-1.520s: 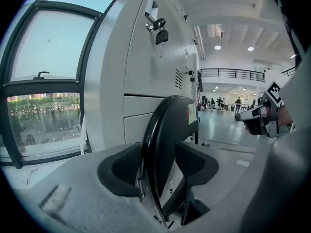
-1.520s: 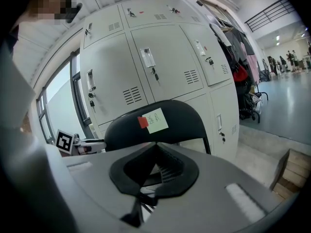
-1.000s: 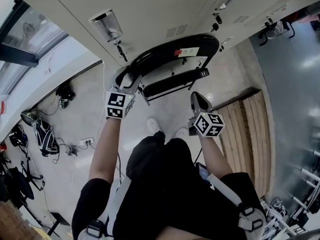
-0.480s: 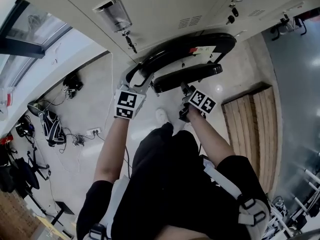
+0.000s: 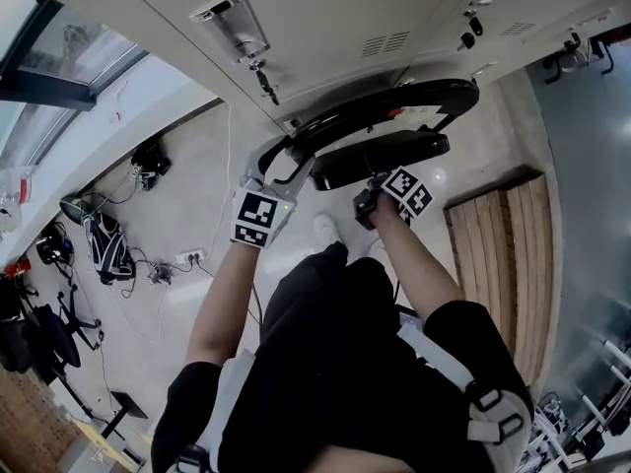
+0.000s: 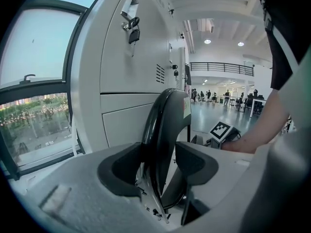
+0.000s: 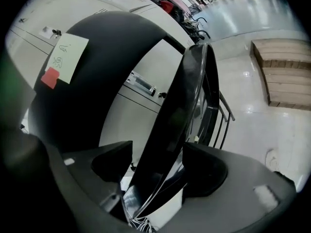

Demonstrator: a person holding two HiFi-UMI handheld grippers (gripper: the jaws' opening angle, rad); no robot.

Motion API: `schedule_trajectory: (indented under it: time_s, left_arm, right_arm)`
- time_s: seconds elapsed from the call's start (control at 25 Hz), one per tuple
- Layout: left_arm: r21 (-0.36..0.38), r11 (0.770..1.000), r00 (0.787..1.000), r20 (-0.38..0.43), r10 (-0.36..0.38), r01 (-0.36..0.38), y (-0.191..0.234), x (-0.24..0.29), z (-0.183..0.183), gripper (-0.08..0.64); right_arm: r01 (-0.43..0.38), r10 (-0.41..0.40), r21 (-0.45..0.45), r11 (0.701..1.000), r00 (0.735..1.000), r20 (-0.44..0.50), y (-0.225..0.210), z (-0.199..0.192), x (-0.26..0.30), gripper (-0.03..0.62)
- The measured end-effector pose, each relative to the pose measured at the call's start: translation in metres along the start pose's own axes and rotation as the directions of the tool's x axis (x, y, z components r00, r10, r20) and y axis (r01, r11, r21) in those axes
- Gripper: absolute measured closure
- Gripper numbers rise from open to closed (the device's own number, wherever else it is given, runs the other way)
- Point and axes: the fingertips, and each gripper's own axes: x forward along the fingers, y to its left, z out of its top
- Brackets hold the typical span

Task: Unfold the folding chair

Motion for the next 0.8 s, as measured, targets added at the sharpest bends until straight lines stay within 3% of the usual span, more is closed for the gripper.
schedule_trajectory:
  time_s: [0.12, 0.36, 0.64, 0.8]
  left_arm:
    - [0.003, 1.000, 1.000, 0.012, -0.016, 0.016, -0.005, -0.002, 0.000, 0.331]
    - [0.020, 0.999, 0.999, 0.013, -0.049, 0.048, -0.009, -0.003, -0.003, 0.331]
    - [0.013, 0.997, 0.997, 0.013, -0.076, 0.075, 0.001, 0.008, -0.009, 0.331]
    - [-0.021, 0.991, 0.991, -0.004, -0.132, 0.132, -0.007, 0.021, -0.018, 0.331]
  right_arm:
    - [-0.001, 0.002, 0.059, 0.998, 1.000, -0.028, -0.001, -0.010, 0.007, 0.288]
    - [-0.010, 0.015, 0.124, 0.992, 0.999, -0.041, -0.002, -0.019, 0.014, 0.385]
    - [-0.021, 0.027, 0.106, 0.994, 0.998, -0.061, -0.005, -0.025, 0.008, 0.387]
    - [-0.027, 0.034, 0.101, 0.995, 0.997, -0.066, -0.011, -0.027, 0.002, 0.388]
